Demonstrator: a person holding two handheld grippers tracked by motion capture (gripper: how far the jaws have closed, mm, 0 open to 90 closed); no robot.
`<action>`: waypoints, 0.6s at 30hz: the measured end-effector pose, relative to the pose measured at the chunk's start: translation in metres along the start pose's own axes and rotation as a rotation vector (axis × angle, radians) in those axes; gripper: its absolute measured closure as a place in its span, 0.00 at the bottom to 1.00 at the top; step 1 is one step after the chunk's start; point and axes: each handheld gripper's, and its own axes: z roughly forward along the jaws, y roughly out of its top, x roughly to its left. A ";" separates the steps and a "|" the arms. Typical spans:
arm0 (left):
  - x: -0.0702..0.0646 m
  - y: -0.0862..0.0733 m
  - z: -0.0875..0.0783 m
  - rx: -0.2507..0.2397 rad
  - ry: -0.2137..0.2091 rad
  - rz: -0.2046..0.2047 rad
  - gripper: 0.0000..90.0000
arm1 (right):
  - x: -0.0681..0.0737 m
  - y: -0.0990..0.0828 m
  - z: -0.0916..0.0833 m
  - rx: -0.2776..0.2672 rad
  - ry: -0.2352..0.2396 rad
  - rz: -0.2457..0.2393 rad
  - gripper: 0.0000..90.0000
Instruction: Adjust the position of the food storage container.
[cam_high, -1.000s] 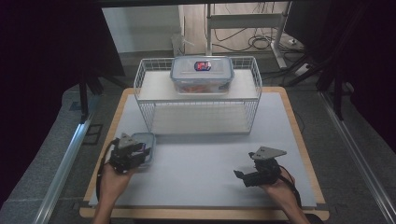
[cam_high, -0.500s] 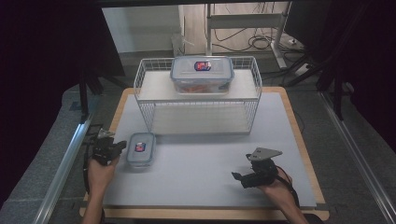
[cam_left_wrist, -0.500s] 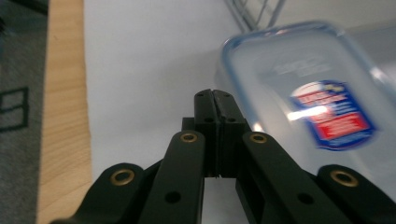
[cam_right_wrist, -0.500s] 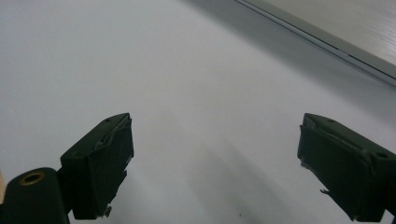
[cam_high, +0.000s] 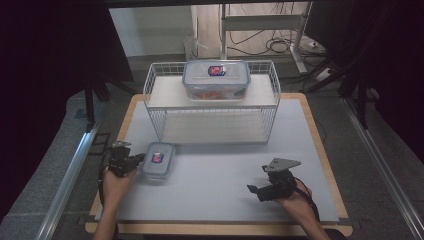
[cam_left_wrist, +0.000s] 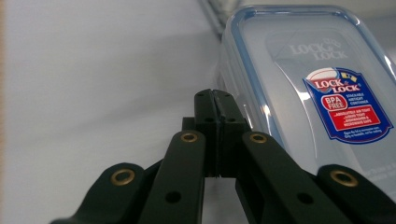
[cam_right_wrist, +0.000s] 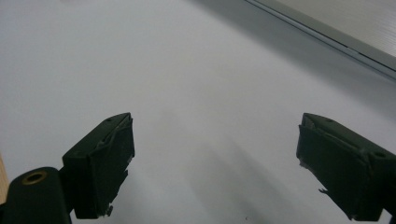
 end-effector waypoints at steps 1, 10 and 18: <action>-0.005 0.001 0.002 0.002 -0.012 0.009 1.00 | 0.000 0.000 0.000 0.000 0.001 0.001 0.13; -0.041 0.004 0.015 0.039 -0.120 0.072 1.00 | 0.001 0.000 0.001 0.000 0.010 0.009 0.13; -0.078 0.001 0.024 0.096 -0.193 0.147 1.00 | -0.001 -0.002 0.002 0.008 -0.001 0.028 0.12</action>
